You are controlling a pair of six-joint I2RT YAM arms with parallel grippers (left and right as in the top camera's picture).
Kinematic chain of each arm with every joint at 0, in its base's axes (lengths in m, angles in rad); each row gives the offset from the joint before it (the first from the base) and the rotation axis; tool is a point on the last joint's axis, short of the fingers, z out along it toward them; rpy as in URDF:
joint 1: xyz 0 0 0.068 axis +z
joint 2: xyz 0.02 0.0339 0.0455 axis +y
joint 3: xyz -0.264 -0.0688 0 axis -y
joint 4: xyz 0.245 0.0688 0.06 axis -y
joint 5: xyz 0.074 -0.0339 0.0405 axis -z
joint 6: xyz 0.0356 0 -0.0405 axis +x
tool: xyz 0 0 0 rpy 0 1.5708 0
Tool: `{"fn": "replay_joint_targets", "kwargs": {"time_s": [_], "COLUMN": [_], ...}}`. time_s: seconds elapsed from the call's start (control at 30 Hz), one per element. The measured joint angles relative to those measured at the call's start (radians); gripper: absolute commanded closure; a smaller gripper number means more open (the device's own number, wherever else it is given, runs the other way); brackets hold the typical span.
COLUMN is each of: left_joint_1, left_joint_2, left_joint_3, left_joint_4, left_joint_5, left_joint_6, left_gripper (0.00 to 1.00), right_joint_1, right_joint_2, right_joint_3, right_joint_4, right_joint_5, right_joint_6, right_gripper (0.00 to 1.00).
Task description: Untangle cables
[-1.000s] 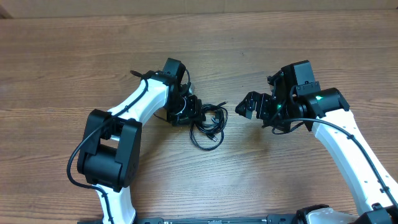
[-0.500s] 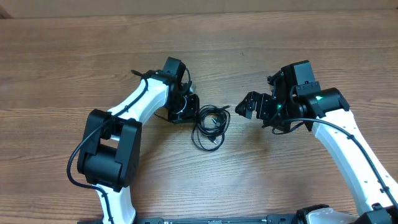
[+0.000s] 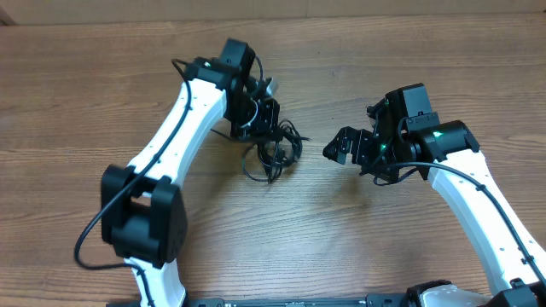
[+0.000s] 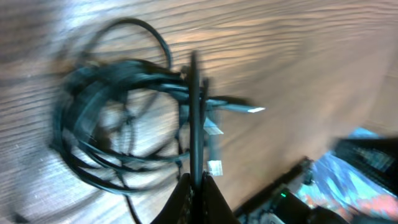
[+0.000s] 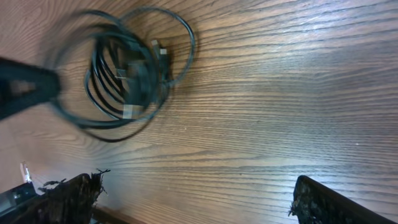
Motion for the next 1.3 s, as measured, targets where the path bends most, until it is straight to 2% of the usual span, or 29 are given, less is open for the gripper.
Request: {"fn": "replay_joint_targets", "kwargs": {"time_s": [0.23,0.43,0.7,1.0,1.3], "left_joint_1": [0.0,0.0,0.0,0.0,-0.046], "left_joint_2": [-0.143,-0.263,-0.32,-0.319,-0.319], "left_joint_3": [0.07,0.074,0.075,0.075,0.075], "left_joint_4": [0.034,0.044,0.049,-0.027,0.054], "left_joint_5": [0.164,0.233,0.233,-0.007,0.139], "left_joint_6": [0.027,0.026,0.026,-0.047,-0.068], "left_gripper": [0.96,0.96,0.96,0.96,0.96], "right_joint_1": [0.0,0.0,0.0,0.0,0.001], "right_joint_2": [0.0,0.0,0.0,0.0,0.0], "right_joint_3": [0.0,0.0,0.0,0.0,0.0], "right_joint_4": [0.058,0.095,0.119,0.196,0.23], "right_joint_5": [-0.12,-0.198,-0.279,-0.467,-0.52], "right_joint_6": [0.0,0.001,0.0,0.0,0.001], "right_gripper": [0.0,0.0,0.0,0.0,0.0]}}
